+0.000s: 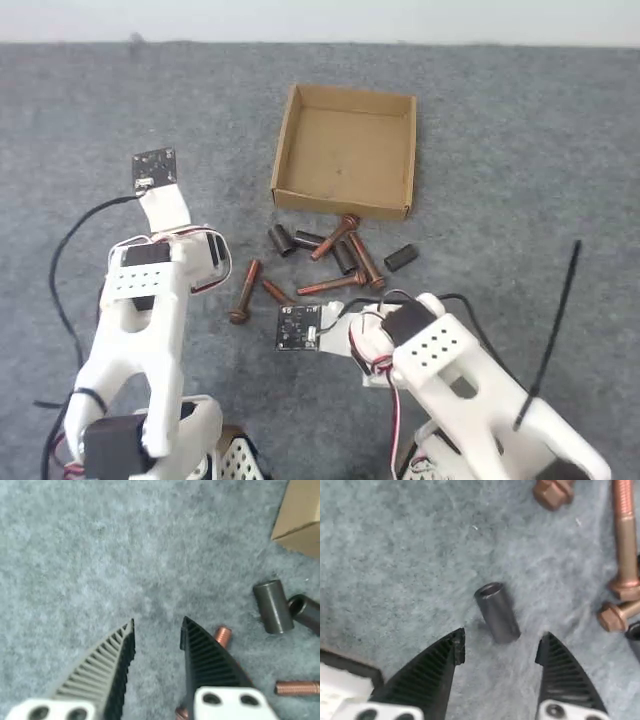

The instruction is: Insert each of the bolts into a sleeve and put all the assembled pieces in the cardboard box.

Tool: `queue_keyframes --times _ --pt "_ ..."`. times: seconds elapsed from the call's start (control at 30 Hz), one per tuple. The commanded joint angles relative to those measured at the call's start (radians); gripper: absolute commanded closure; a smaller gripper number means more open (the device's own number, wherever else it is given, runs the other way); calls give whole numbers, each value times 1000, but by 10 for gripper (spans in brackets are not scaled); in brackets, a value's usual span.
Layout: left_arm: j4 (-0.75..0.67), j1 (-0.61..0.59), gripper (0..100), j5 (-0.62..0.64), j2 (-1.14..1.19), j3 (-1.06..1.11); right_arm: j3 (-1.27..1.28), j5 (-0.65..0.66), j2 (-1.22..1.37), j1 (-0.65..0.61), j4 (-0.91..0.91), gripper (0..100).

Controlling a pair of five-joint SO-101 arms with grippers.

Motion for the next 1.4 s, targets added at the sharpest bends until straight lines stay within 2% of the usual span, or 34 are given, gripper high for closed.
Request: queue_keyframes --times 0.0,0.1,0.2,0.27,0.33,0.37,0.4,0.5,0.57,0.7,0.87,1.03,1.37 --pt "-21 -5 855 9 -5 -13 -49 15 108 -4 -90 790" --pt "-21 -5 855 9 -3 -13 -55 15 248 -2 -170 790" --pt "-23 -5 855 9 -3 -13 -117 15 317 31 -139 799" --pt "-23 -6 855 9 -3 -13 -129 14 329 65 -142 879" --pt "-23 -6 855 9 -3 -13 -130 5 329 93 -159 998" --pt "-23 -6 855 9 -3 -13 -130 -18 329 104 -162 987" --pt "-23 -6 855 9 -3 -13 -132 -49 329 114 -162 960" --pt "-23 -6 855 9 -5 -13 -163 -150 329 131 -154 998" --pt "-23 -6 855 9 -5 -13 -187 -256 328 176 -151 989" --pt "-20 -8 855 9 -5 -13 -226 -477 272 343 -145 991" --pt "-18 -8 855 9 -5 -13 -221 -651 119 550 -81 991" --pt "-18 -8 855 9 -5 -13 -97 -674 -16 657 -148 991" --pt "-21 -8 855 9 -2 -13 -38 -672 -56 670 -206 988"
